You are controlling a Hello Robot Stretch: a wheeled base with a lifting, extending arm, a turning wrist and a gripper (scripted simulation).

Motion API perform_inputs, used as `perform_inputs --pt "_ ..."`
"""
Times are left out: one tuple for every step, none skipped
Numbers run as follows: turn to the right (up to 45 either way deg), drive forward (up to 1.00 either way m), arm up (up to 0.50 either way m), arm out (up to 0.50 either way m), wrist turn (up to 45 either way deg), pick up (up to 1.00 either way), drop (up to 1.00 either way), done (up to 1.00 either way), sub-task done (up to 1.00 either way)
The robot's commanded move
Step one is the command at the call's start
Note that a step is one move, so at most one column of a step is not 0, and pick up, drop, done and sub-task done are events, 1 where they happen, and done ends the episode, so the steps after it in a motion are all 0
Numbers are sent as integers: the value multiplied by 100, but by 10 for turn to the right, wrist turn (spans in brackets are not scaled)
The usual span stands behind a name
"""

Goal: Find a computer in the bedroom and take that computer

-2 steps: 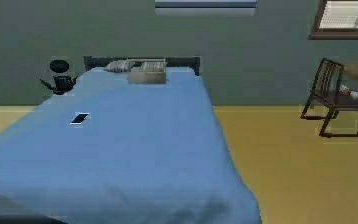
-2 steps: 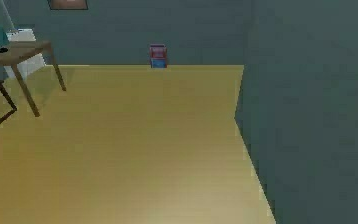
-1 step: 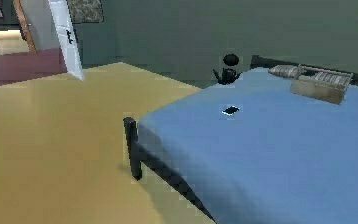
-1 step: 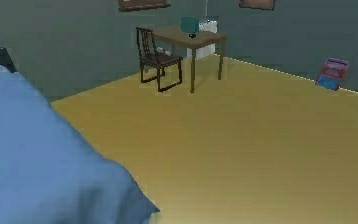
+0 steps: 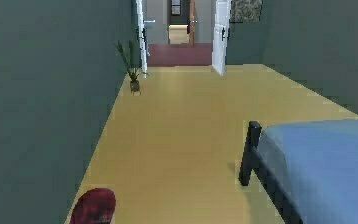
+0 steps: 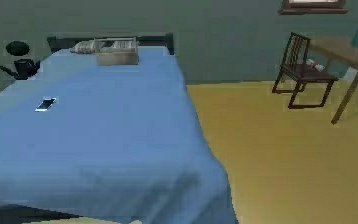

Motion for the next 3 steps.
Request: perform_inputs --pt "0 100 0 0 0 0 0 0 0" --pt "0 100 0 0 0 0 0 0 0" --pt "0 100 0 0 0 0 0 0 0"
